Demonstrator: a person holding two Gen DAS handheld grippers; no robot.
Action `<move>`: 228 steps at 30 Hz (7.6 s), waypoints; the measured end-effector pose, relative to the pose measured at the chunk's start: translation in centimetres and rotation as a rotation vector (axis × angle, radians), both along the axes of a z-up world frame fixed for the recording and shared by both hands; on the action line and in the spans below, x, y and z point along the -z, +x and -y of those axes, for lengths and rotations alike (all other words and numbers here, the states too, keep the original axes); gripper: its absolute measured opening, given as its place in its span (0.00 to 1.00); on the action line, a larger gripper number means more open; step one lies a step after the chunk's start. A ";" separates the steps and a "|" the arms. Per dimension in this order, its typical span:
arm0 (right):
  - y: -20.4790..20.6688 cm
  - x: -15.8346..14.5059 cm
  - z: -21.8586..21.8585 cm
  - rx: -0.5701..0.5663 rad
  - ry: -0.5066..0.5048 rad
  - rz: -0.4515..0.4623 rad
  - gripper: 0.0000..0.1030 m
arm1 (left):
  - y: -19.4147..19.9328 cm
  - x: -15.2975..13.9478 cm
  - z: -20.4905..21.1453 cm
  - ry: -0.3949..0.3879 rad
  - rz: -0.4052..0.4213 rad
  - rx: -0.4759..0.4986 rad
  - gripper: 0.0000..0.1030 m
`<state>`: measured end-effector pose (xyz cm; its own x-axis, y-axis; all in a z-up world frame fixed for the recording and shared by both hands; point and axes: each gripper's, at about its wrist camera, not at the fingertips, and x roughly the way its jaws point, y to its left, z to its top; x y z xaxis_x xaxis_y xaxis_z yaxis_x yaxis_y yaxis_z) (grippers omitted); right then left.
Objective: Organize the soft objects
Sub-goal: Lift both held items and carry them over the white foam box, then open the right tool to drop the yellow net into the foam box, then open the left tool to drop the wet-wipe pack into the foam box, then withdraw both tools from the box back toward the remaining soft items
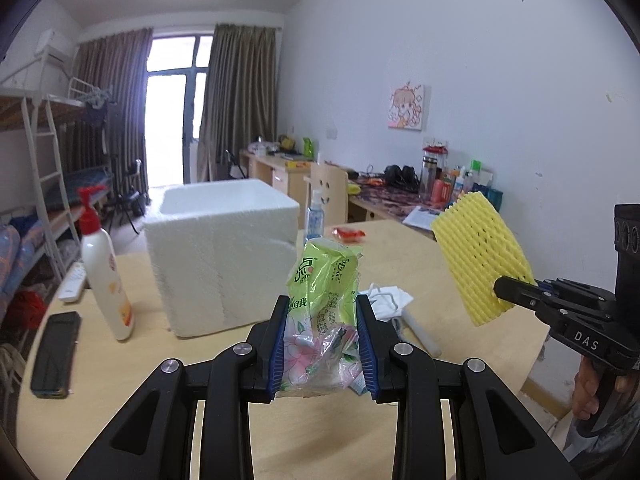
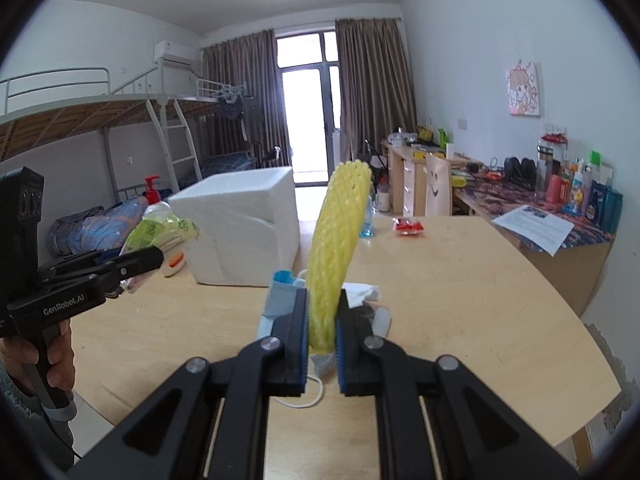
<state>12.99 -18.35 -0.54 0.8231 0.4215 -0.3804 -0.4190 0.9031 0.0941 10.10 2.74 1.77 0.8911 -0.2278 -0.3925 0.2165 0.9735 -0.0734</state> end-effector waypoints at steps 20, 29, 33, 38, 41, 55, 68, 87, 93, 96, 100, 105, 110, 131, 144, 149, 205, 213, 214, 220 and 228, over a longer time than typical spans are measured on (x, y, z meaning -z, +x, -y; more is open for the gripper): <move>-3.4 -2.0 -1.8 -0.130 0.040 0.127 0.13 | -6.9 -2.7 -1.1 0.064 0.140 -0.157 0.32; -3.6 -2.3 -3.9 -0.208 0.036 0.144 0.13 | -8.2 -2.9 -3.3 0.064 0.155 -0.243 0.32; -3.5 -2.4 -4.9 -0.239 0.037 0.146 0.13 | -8.3 -2.9 -4.2 0.063 0.160 -0.269 0.32; -3.0 -2.5 -6.3 -0.265 0.033 0.135 0.13 | -7.9 -3.2 -5.1 0.058 0.162 -0.288 0.32; -2.5 -2.8 -6.8 -0.272 0.029 0.134 0.13 | -7.1 -3.5 -5.5 0.055 0.160 -0.287 0.32; 1.0 -4.5 -8.4 -0.272 0.012 0.118 0.13 | -3.4 -4.8 -6.6 0.053 0.147 -0.260 0.32; 4.4 -6.1 -10.1 -0.258 -0.001 0.092 0.13 | 1.2 -6.2 -7.2 0.058 0.121 -0.246 0.32; 9.7 -7.6 -13.7 -0.270 -0.061 0.071 0.13 | 7.6 -6.7 -8.7 0.041 0.067 -0.217 0.32; 11.4 -7.7 -14.4 -0.281 -0.070 0.053 0.13 | 9.4 -7.0 -8.6 0.041 0.053 -0.215 0.32; 12.3 -7.7 -14.5 -0.281 -0.078 0.043 0.13 | 10.2 -6.9 -8.7 0.043 0.048 -0.217 0.32; 13.4 -7.3 -15.2 -0.286 -0.092 0.024 0.13 | 10.9 -6.7 -8.9 0.048 0.037 -0.225 0.32; 14.8 -6.6 -16.4 -0.306 -0.107 -0.009 0.14 | 11.3 -6.6 -9.0 0.054 0.031 -0.247 0.32; 15.7 -6.1 -17.1 -0.327 -0.107 -0.030 0.14 | 12.1 -6.5 -9.5 0.059 0.016 -0.270 0.32; 16.0 -7.4 -16.0 -0.298 -0.082 -0.025 0.73 | 13.8 -7.1 -8.9 0.060 -0.011 -0.261 0.32; 15.2 -7.6 -12.2 -0.235 -0.070 0.004 0.76 | 16.4 -6.3 -6.7 0.058 -0.049 -0.187 0.32; 15.3 -7.5 -10.7 -0.201 -0.060 0.001 0.76 | 17.7 -5.6 -6.2 0.050 -0.083 -0.172 0.32; 2.3 -9.5 -4.6 -0.109 0.000 0.146 0.99 | 1.9 -10.3 -1.3 0.030 0.135 -0.184 0.99; -0.7 -9.3 -3.4 -0.102 0.006 0.174 0.99 | -0.9 -10.0 -0.5 0.030 0.162 -0.193 0.99; -0.9 -9.2 -3.3 -0.100 0.007 0.175 0.99 | -1.1 -9.9 -0.4 0.028 0.162 -0.190 0.99; -2.4 -8.6 -2.3 -0.089 0.020 0.184 0.99 | -3.0 -9.3 -0.1 0.017 0.176 -0.185 0.99; -4.2 -7.4 -1.6 -0.073 0.015 0.225 0.99 | -5.4 -7.5 0.6 0.016 0.231 -0.218 0.99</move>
<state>8.79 -16.75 6.87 0.8538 0.4870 -0.1842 -0.4948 0.8690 0.0042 4.74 2.15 9.29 0.9843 -0.0168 -0.1758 0.0117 0.9995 -0.0305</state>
